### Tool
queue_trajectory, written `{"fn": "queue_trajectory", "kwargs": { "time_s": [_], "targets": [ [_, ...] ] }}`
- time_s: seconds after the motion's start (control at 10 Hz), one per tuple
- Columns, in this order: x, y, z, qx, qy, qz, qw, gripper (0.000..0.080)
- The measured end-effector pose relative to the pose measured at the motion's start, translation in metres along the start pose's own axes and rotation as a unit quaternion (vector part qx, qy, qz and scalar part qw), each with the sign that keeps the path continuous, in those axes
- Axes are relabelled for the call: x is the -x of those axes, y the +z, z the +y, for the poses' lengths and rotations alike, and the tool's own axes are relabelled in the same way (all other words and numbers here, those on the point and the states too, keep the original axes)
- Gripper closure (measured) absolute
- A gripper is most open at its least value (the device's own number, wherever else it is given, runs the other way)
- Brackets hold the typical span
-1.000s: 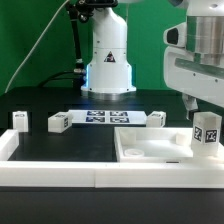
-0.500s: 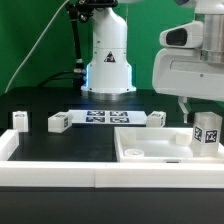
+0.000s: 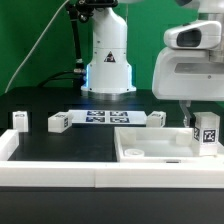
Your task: Assemble one leg
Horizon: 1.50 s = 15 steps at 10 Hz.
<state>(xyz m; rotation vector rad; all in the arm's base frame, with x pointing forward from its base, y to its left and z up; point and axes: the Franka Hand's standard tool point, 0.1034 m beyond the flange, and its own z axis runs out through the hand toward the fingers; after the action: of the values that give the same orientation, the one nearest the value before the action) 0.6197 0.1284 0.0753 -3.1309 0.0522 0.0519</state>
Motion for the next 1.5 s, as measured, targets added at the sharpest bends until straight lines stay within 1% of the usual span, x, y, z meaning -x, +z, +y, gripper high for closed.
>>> {"fn": "queue_trajectory", "kwargs": {
  "time_s": [0.1, 0.3, 0.4, 0.5, 0.6, 0.8, 1.0, 1.1, 1.2, 1.3, 1.5],
  "targets": [
    [0.0004, 0.0005, 0.0035, 0.001, -0.029, -0.003, 1.000, 0.0150],
    [0.0000, 0.0004, 0.0047, 0.001, -0.083, -0.003, 0.997, 0.0150],
    [0.0000, 0.0004, 0.0049, 0.001, -0.088, -0.003, 0.996, 0.0259],
    [0.0000, 0.0004, 0.0049, 0.001, -0.087, -0.003, 0.996, 0.0403],
    [-0.0001, 0.0004, 0.0052, 0.001, -0.087, -0.003, 0.996, 0.0511],
    [-0.0001, 0.0005, 0.0054, 0.001, -0.086, -0.003, 0.996, 0.0509],
    [0.0000, 0.0006, 0.0073, 0.000, -0.058, -0.007, 0.998, 0.0509],
    [0.0003, 0.0013, 0.0075, -0.006, 0.004, -0.009, 1.000, 0.0509],
    [-0.0002, 0.0015, 0.0092, -0.011, 0.089, -0.008, 0.996, 0.0509],
    [-0.0004, 0.0017, 0.0104, -0.011, 0.154, -0.008, 0.988, 0.0509],
    [-0.0028, 0.0019, 0.0134, -0.023, 0.257, -0.001, 0.966, 0.0509]
  ]
}}
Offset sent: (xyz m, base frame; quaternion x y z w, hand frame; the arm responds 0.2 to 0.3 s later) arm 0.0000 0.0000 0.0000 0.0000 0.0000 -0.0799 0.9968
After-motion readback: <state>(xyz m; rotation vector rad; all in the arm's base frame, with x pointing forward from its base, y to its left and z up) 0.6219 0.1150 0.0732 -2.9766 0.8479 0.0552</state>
